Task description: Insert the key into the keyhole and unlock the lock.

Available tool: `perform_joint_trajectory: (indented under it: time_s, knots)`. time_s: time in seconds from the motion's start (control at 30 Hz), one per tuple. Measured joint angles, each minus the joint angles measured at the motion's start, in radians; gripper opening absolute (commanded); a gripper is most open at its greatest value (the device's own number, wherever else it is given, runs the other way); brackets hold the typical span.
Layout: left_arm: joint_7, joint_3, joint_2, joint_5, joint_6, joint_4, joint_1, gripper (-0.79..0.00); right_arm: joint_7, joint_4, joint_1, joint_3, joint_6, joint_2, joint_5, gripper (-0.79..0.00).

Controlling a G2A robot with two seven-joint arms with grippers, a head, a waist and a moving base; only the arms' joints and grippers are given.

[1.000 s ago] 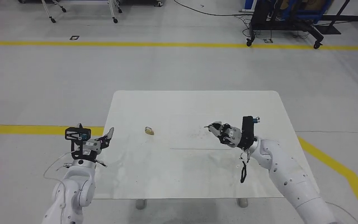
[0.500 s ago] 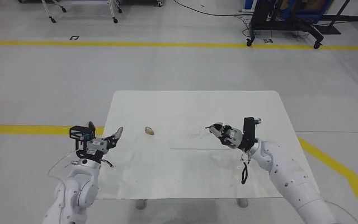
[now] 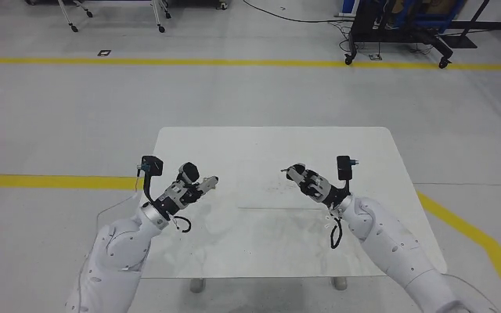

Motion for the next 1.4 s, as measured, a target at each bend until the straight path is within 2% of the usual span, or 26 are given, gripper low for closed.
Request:
perform_joint_trajectory:
  time_s: [0.1,0.2,0.23,0.33,0.43,0.5,0.6,0.67,0.83,0.93,1.2,1.4]
  knots:
    - [-0.061,0.047,-0.004,-0.090,-0.064,0.018,-0.006,0.000,0.000,0.000,0.000,0.000,0.000,0.000,0.001,-0.785]
    - [-0.210,0.100,-0.005,-0.383,-0.115,0.096,-0.065,0.000,0.022,-0.030,-0.009,-0.030,0.000,-0.010,0.060,-0.785]
    - [-0.281,0.122,-0.005,-0.528,-0.116,0.137,-0.096,0.000,0.051,-0.034,-0.003,-0.057,0.000,-0.017,0.115,-0.785]
    - [-0.435,0.163,-0.009,-0.800,-0.106,0.251,-0.185,0.000,0.140,-0.008,0.036,-0.131,0.000,-0.036,0.266,-0.785]
    - [-0.497,0.197,-0.016,-0.904,-0.135,0.349,-0.260,-0.003,0.223,0.024,0.078,-0.195,0.000,-0.055,0.416,-0.785]
    - [-0.498,0.220,-0.022,-0.898,-0.164,0.392,-0.293,-0.046,0.272,0.039,0.099,-0.224,0.000,-0.065,0.495,-0.785]
    - [-0.470,0.257,-0.031,-0.829,-0.196,0.452,-0.335,-0.200,0.350,0.061,0.128,-0.256,0.000,-0.077,0.595,-0.785]
    - [-0.443,0.277,-0.036,-0.761,-0.213,0.477,-0.354,-0.265,0.394,0.077,0.143,-0.269,0.000,-0.086,0.648,-0.785]
    - [-0.391,0.304,-0.043,-0.704,-0.241,0.505,-0.364,-0.286,0.493,0.124,0.175,-0.302,0.000,-0.111,0.725,-0.785]
    - [-0.383,0.312,-0.043,-0.683,-0.246,0.508,-0.367,-0.394,0.536,0.157,0.193,-0.318,0.000,-0.129,0.758,-0.785]
    - [-0.339,0.326,-0.044,-0.603,-0.243,0.504,-0.367,-0.400,0.609,0.211,0.216,-0.324,0.000,-0.163,0.818,-0.785]
    - [-0.315,0.339,-0.046,-0.577,-0.238,0.502,-0.368,-0.489,0.641,0.227,0.213,-0.305,0.000,-0.178,0.829,-0.785]
